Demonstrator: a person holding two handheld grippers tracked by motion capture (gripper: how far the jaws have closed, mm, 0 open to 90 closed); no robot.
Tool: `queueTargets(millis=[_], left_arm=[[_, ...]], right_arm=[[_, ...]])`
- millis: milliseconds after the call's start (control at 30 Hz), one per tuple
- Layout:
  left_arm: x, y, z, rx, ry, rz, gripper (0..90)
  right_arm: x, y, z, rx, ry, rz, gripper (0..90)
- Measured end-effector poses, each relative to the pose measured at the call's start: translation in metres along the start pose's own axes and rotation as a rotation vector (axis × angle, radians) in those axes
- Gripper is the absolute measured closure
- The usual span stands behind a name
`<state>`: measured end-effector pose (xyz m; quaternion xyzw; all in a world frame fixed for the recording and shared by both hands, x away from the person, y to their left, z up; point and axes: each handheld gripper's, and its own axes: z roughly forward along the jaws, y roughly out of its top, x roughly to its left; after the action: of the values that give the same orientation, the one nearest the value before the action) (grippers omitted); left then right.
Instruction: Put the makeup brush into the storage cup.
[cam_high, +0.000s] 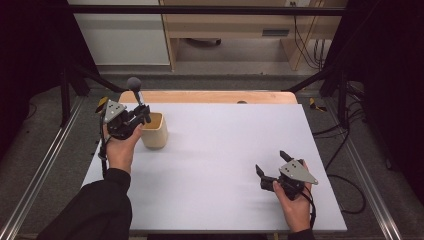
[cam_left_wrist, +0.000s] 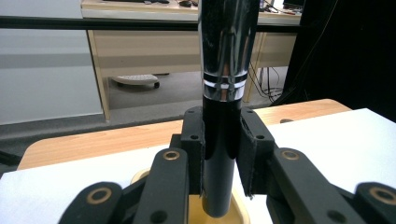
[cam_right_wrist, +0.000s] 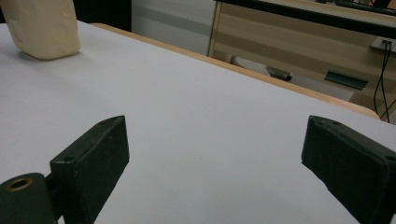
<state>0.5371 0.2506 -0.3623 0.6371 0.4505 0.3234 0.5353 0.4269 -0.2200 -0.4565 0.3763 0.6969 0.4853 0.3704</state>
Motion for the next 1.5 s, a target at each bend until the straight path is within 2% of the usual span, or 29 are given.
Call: queueTargets(millis=[467,667,967,1500], left_arm=[[0.002,-0.009,0.000,-0.009,0.001,-0.016,74.4],[0.005,-0.015,0.006,-0.002,0.005,-0.018,74.4],[0.006,-0.019,0.012,-0.002,0.023,0.000,74.3],[0.007,-0.029,0.010,0.009,0.029,0.032,74.4]], right_arm=[[0.000,0.000,0.000,0.001,-0.001,0.001,7.6],[0.001,-0.001,0.000,0.005,0.000,-0.003,7.6],[0.000,-0.001,0.000,0.003,0.001,-0.004,7.6],[0.001,-0.001,0.001,0.010,0.003,-0.005,7.6]])
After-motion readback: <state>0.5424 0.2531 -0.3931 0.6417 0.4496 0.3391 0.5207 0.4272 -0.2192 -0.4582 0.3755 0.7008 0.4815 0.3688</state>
